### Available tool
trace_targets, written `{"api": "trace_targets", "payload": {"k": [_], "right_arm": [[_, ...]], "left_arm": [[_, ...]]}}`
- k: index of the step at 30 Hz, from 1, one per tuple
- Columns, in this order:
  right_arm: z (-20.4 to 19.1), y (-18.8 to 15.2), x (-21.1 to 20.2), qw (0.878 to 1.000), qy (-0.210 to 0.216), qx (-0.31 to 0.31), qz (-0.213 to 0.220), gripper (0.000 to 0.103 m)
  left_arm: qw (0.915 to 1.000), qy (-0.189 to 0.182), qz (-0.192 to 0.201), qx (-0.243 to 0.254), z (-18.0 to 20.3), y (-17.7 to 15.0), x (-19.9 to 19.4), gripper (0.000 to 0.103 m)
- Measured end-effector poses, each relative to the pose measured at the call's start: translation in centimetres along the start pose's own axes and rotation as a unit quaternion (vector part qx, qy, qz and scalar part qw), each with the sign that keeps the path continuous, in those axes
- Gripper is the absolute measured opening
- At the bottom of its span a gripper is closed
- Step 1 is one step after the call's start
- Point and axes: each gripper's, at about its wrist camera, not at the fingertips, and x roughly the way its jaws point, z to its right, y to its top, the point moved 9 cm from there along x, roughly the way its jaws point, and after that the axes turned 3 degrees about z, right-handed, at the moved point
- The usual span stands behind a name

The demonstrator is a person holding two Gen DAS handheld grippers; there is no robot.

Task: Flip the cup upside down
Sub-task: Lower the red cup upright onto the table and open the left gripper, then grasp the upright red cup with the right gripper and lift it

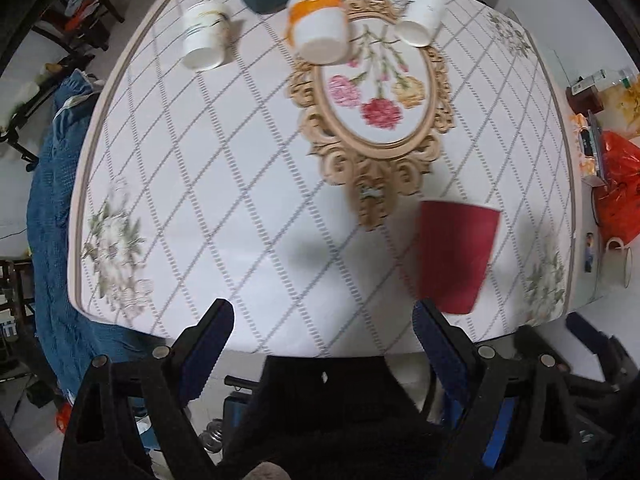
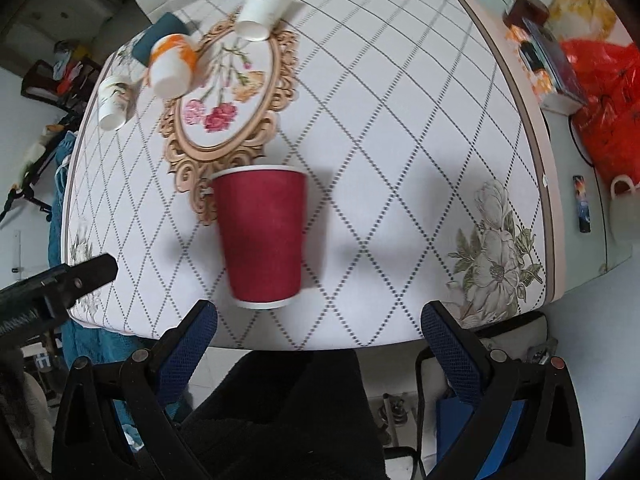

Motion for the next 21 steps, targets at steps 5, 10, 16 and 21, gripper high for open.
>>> {"api": "trace_targets", "payload": {"k": [5,10,16,21], "right_arm": [[-2.2,-0.1,-1.2,1.000,-0.013,-0.017,0.011,0.103],[-2.6,0.5,-3.7,0.994,-0.056,-0.090,0.025,0.103],[-3.9,2.6,-5.8,0.899,-0.195,-0.385,0.070,0.103],[-6.3,1.2,-3.2,0.694,-0.283,-0.658,0.074,0.103]], "left_arm": [[0.9999,-0.007,0.009,-0.005,-2.6,-0.3,0.1,0.091],[0.9998,-0.007,0.021,0.002,-3.3,-0.5,0.3,0.091],[0.9999,-0.006,0.012,-0.004,-3.6,-1.1,2.0,0.098],[0.9995,0.013,0.013,-0.026,-4.3,-1.0,3.1,0.098]]}}
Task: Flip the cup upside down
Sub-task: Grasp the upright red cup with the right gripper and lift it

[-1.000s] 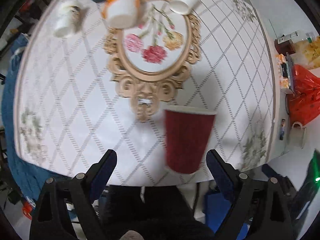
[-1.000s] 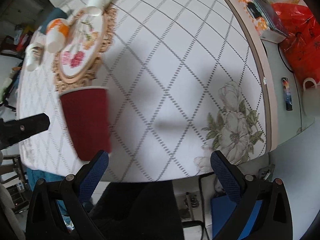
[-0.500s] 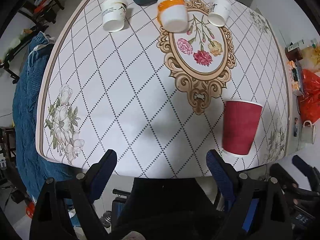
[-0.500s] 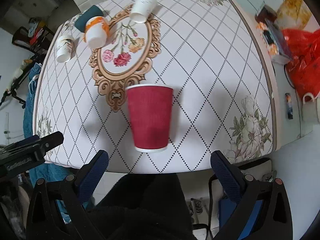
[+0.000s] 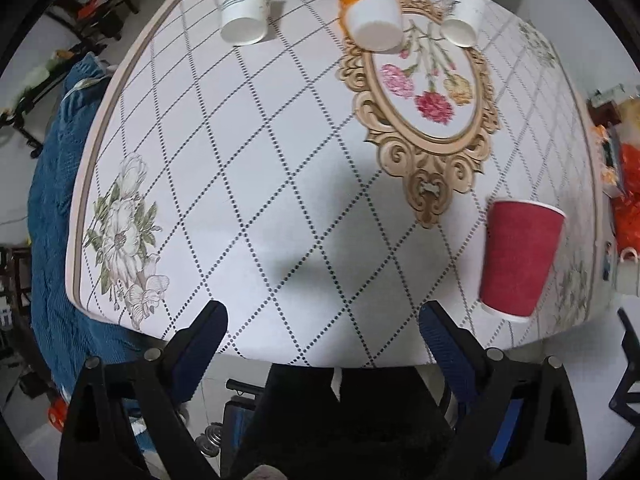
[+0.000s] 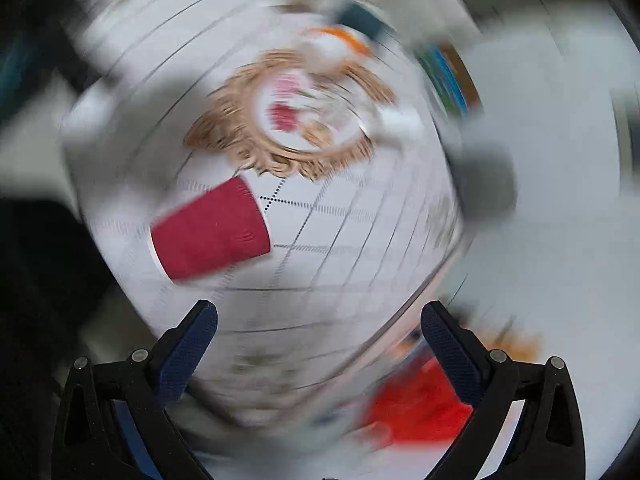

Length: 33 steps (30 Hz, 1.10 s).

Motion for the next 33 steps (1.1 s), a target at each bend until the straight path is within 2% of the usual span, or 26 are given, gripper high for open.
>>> {"api": "trace_targets", "payload": {"k": [2,4,5,6,7,9,13,15,16,21,24,30,33], "right_arm": [[-2.2,0.9,0.1,0.993,-0.009,-0.110,0.036,0.103],[-4.8,1.1,0.7,0.974,-0.025,-0.219,0.057,0.103],[-6.0,1.1,1.1,0.957,-0.044,-0.279,0.065,0.103],[-7.3,0.8,1.9,0.931,-0.067,-0.352,0.073,0.103],[-8.1,0.7,2.4,0.912,-0.077,-0.394,0.080,0.103],[-10.2,0.3,3.6,0.860,-0.098,-0.491,0.105,0.103],[-12.0,-0.3,5.5,0.787,-0.112,-0.592,0.132,0.102],[-12.4,-0.8,6.5,0.755,-0.117,-0.630,0.140,0.102],[-12.5,-0.8,6.8,0.743,-0.119,-0.643,0.144,0.101],[-12.5,-1.2,8.4,0.699,-0.116,-0.689,0.153,0.101],[-12.2,-0.7,9.1,0.685,-0.114,-0.703,0.155,0.101],[-11.6,0.2,10.7,0.679,-0.105,-0.711,0.149,0.100],[-11.6,0.2,11.2,0.681,-0.101,-0.711,0.143,0.093]], "left_arm": [[0.9999,0.003,0.000,-0.012,-0.3,0.1,0.2,0.098],[0.9997,0.005,-0.004,-0.023,-0.5,0.1,0.7,0.098],[0.9995,0.010,-0.007,-0.028,-0.6,0.2,0.9,0.098],[0.9994,0.014,-0.009,-0.030,-0.7,0.2,1.1,0.098],[0.9992,0.016,-0.011,-0.034,-0.8,0.2,1.3,0.098],[0.9987,0.020,-0.013,-0.045,-1.0,0.2,1.5,0.098],[0.9974,0.024,-0.021,-0.065,-1.4,-0.1,2.2,0.098],[0.9966,0.027,-0.023,-0.074,-1.7,-0.3,2.5,0.098],[0.9963,0.028,-0.025,-0.078,-1.8,-0.5,2.7,0.098],[0.9941,0.026,-0.033,-0.100,-2.5,-1.7,3.4,0.098],[0.9928,0.024,-0.038,-0.111,-3.2,-2.5,4.1,0.098],[0.9916,0.021,-0.039,-0.121,-4.2,-3.0,4.6,0.098],[0.9920,0.022,-0.038,-0.118,-4.2,-2.8,4.5,0.098]]}}
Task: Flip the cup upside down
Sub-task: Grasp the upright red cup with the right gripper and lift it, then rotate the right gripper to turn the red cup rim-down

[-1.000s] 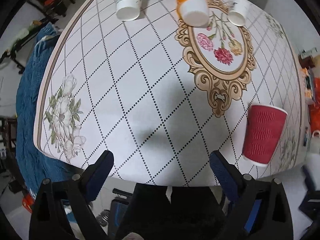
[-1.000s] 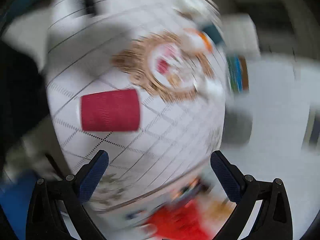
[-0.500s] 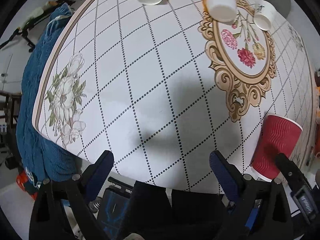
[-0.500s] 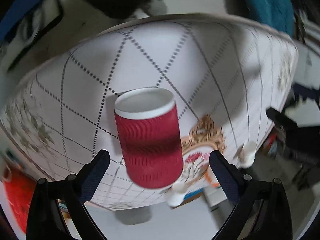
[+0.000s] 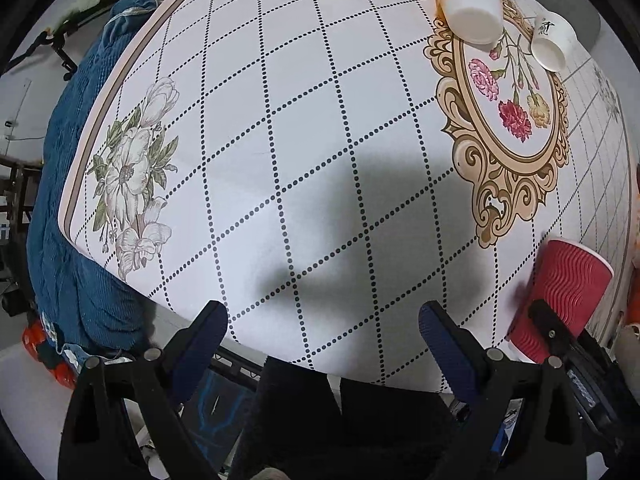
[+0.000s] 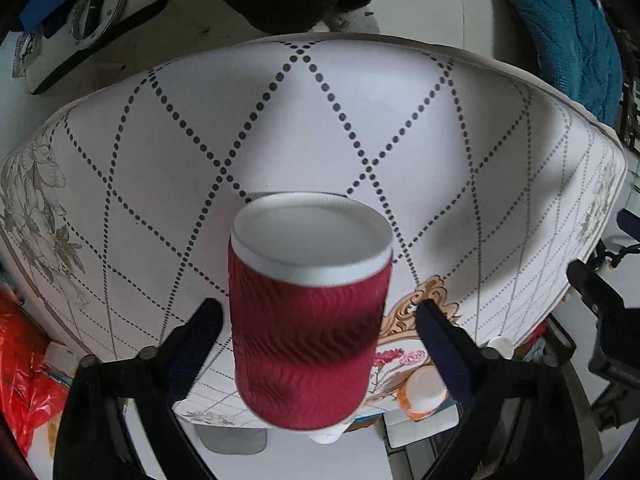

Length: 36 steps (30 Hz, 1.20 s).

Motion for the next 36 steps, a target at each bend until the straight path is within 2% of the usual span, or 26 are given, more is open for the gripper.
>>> {"api": "trace_targets", "payload": {"k": [4,8,13,17,21,23,26,30,35,36], "right_arm": [[0.1,-0.5,0.7,1.000,0.011,0.012,0.000,0.077],[0.5,-0.6,0.8,1.000,0.016,0.025,0.002,0.076],[1.7,0.0,1.2,0.997,0.034,0.073,-0.005,0.075],[3.8,-1.8,1.4,0.987,0.065,0.145,-0.011,0.075],[5.9,-3.9,2.2,0.966,0.104,0.237,-0.018,0.075],[6.5,-4.9,2.7,0.951,0.128,0.280,-0.018,0.075],[7.5,-6.6,3.9,0.915,0.179,0.361,-0.020,0.075],[7.9,-8.8,5.2,0.856,0.237,0.458,-0.019,0.075],[8.0,-10.9,6.5,0.762,0.310,0.568,-0.010,0.075],[8.0,-11.1,6.7,0.751,0.318,0.579,-0.009,0.075]], "left_arm": [[1.0000,0.000,-0.001,0.005,0.3,0.4,0.0,0.098],[1.0000,0.000,-0.002,0.009,0.7,0.7,-0.2,0.098],[1.0000,0.000,0.000,0.008,0.6,1.1,-0.5,0.098],[1.0000,-0.002,0.000,0.001,0.1,1.4,-0.8,0.098],[1.0000,-0.003,0.002,-0.007,-0.6,1.7,-1.1,0.098],[0.9999,-0.003,0.004,-0.010,-0.8,1.9,-1.3,0.098],[0.9999,-0.004,0.007,-0.013,-1.1,2.1,-1.6,0.098],[0.9998,-0.004,0.011,-0.013,-1.2,2.6,-2.1,0.098],[0.9999,-0.007,0.013,-0.010,-1.0,2.8,-2.2,0.098],[0.9999,-0.008,0.013,-0.008,-0.9,3.0,-2.2,0.098]]}}
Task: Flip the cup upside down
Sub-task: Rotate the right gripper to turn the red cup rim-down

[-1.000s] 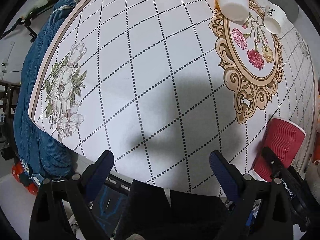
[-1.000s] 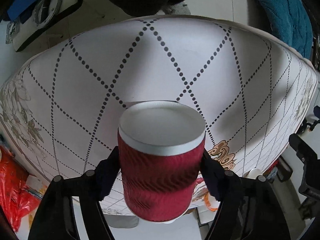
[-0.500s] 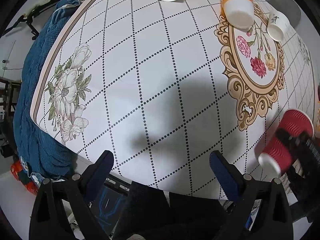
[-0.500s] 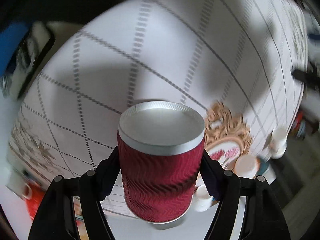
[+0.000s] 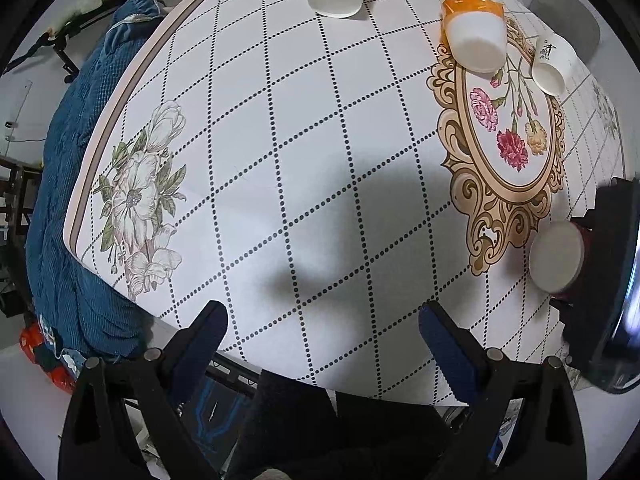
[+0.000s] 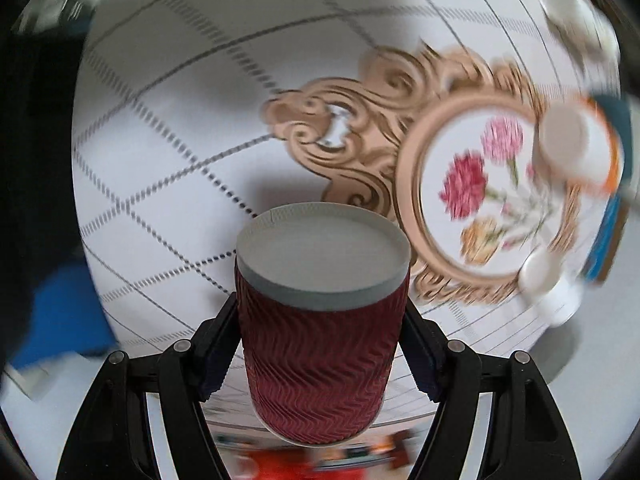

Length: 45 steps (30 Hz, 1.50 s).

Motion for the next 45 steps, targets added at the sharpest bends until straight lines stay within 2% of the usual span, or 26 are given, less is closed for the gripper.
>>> {"api": "trace_targets", "payload": {"k": [5,9,14,17,21,24,28,30,37,38,40,45], "right_arm": [[1.5,-1.0,0.7,0.994,0.069,0.085,-0.014,0.075],[2.7,-1.9,1.3,0.981,0.128,0.147,-0.014,0.075],[3.9,-2.6,2.0,0.961,0.178,0.211,-0.014,0.075],[5.2,-3.2,2.9,0.942,0.213,0.260,-0.016,0.075],[6.3,-4.0,4.1,0.908,0.263,0.325,-0.020,0.075],[7.0,-4.8,4.9,0.890,0.284,0.355,-0.024,0.075],[8.6,-5.9,6.3,0.872,0.305,0.382,-0.030,0.075],[8.8,-6.1,6.6,0.869,0.304,0.388,-0.036,0.075],[10.2,-8.6,8.3,0.848,0.324,0.417,-0.051,0.078],[10.3,-8.9,7.9,0.847,0.324,0.419,-0.051,0.085],[10.7,-9.5,7.9,0.849,0.318,0.420,-0.046,0.090],[10.7,-9.7,7.3,0.848,0.313,0.426,-0.037,0.090]], "left_arm": [[1.0000,-0.004,0.003,0.003,0.6,0.3,0.2,0.098],[1.0000,-0.006,0.002,0.006,1.1,0.4,0.3,0.098],[0.9999,-0.006,0.001,0.012,1.4,0.2,0.4,0.098],[0.9999,-0.005,0.000,0.016,1.8,0.1,0.5,0.098],[0.9998,-0.003,0.000,0.021,2.4,0.1,1.0,0.098],[0.9997,-0.001,0.000,0.023,2.8,-0.1,1.1,0.098],[0.9997,0.000,-0.003,0.025,2.9,-0.1,1.3,0.098],[0.9997,0.000,-0.004,0.025,2.8,-0.2,1.3,0.098],[0.9996,0.001,-0.006,0.029,2.9,-0.5,1.8,0.098],[0.9995,0.002,-0.006,0.029,2.9,-0.6,1.8,0.098],[0.9995,-0.001,-0.009,0.030,2.8,-0.6,1.9,0.098],[0.9992,0.001,-0.006,0.038,3.1,-0.5,2.4,0.102]]}}
